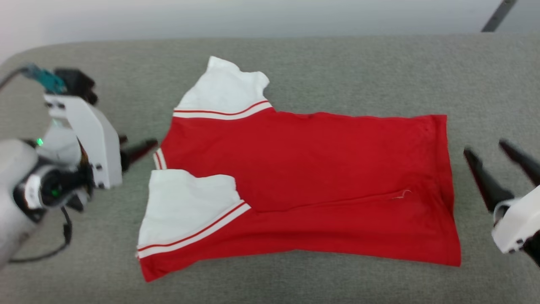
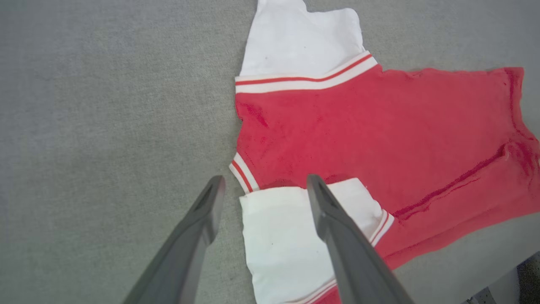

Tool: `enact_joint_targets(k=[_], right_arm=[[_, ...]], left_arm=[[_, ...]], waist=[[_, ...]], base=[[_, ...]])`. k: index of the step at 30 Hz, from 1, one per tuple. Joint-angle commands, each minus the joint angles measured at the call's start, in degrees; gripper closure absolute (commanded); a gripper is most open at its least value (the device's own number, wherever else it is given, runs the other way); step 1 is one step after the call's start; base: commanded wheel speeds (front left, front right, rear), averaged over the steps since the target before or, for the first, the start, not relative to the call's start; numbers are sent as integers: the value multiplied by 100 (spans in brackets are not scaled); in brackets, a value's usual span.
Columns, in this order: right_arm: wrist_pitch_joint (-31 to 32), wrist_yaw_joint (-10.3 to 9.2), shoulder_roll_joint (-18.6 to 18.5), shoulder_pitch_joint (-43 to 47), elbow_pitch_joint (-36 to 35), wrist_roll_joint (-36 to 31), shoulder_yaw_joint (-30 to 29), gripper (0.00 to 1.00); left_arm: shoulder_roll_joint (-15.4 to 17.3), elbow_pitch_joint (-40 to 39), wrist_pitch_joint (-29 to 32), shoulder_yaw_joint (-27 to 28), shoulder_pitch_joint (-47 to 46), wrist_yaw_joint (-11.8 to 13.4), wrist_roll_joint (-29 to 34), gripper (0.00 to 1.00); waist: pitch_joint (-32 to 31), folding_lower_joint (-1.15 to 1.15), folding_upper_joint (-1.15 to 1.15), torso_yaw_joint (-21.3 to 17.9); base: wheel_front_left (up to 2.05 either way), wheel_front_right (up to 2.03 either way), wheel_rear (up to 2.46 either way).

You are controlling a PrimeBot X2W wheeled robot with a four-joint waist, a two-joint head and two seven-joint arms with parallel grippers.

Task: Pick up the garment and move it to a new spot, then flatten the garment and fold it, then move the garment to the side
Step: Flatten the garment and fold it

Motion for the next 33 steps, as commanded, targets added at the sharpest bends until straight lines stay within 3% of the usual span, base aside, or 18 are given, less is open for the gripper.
enact_joint_targets(k=[1,6,11,19,33], right_arm=[[-126,-5,45,-79,-25,-91,-29,0],[-1372,-5,279,-361,-97,-553,1,0],[-2141,-5,537,-507,-78,-818,13,0],[-2371,-5,811,-531,-73,-982,71,0],[-2543,-5,968,-606,102,-878,199,0]], left_arm=[[-6,51,-37,20,-72,-51,57,0],[-201,474,-332,105,-567,-324,472,0],[-418,989,-524,171,-1003,-614,730,0],[-612,1861,-385,132,-1845,-1105,1139,0],[-862,2867,457,-28,-2630,-1322,1250,0]], waist=[[106,0,0,-130],[352,0,0,-378],[646,0,0,-619],[1230,0,0,-1002],[1774,0,0,-1262]], base=[[0,0,0],[0,0,0],[0,0,0],[0,0,0],[0,0,0]])
